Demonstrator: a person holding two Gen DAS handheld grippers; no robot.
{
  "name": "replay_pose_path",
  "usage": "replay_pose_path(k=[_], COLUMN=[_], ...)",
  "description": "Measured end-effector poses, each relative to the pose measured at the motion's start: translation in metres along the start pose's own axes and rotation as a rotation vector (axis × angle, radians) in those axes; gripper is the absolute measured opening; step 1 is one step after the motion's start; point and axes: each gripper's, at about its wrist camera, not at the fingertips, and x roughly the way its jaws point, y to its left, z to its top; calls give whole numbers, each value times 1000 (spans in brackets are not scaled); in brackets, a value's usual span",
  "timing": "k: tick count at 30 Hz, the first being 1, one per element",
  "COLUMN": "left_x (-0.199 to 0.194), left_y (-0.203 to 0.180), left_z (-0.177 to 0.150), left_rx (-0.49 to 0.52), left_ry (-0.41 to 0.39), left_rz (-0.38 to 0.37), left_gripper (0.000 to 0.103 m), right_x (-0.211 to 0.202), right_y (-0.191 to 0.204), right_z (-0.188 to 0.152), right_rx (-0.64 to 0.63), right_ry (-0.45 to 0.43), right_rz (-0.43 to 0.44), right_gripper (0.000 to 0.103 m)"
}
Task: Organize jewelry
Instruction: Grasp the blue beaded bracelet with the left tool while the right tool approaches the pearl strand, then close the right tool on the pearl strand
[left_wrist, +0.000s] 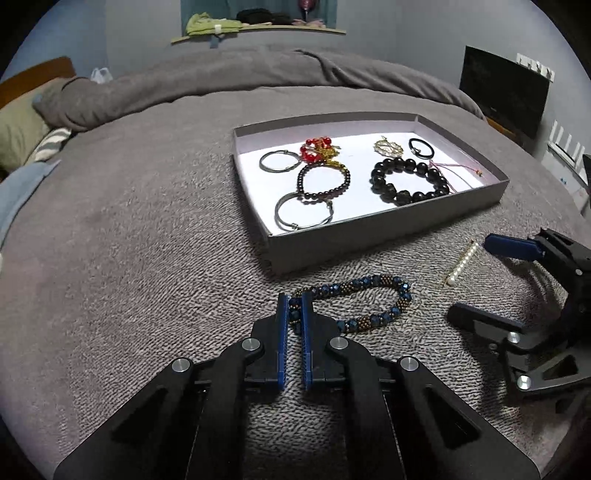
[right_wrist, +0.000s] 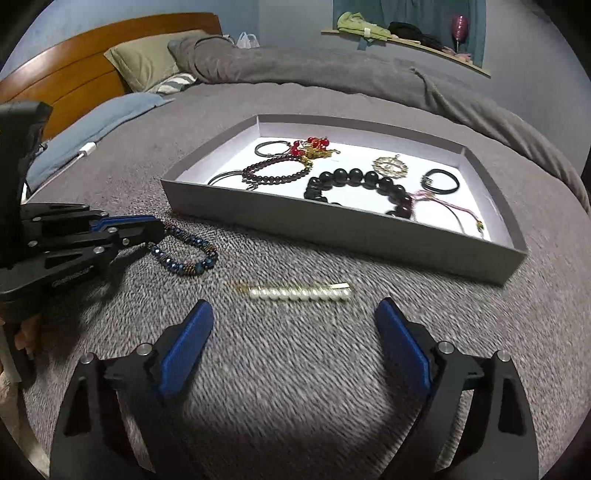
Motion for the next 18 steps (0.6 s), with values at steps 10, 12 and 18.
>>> replay_pose_path(k=[10, 12, 18], left_x=[2, -1, -32], left_y=[-3, -4, -8], left_z=[-1, -1, 6], left_rx=[12, 18, 21], left_ry=[3, -6, -111], left_rz=[-3, -2, -43], left_gripper=[8, 8, 8], right_x=[1, -4, -24], right_y=[-5, -7, -21], right_z=[1, -1, -5], right_rx=[31, 43, 96], right_ry=[-19, -36, -76], right_rz=[-11, -9, 12], right_gripper=[64, 64, 64])
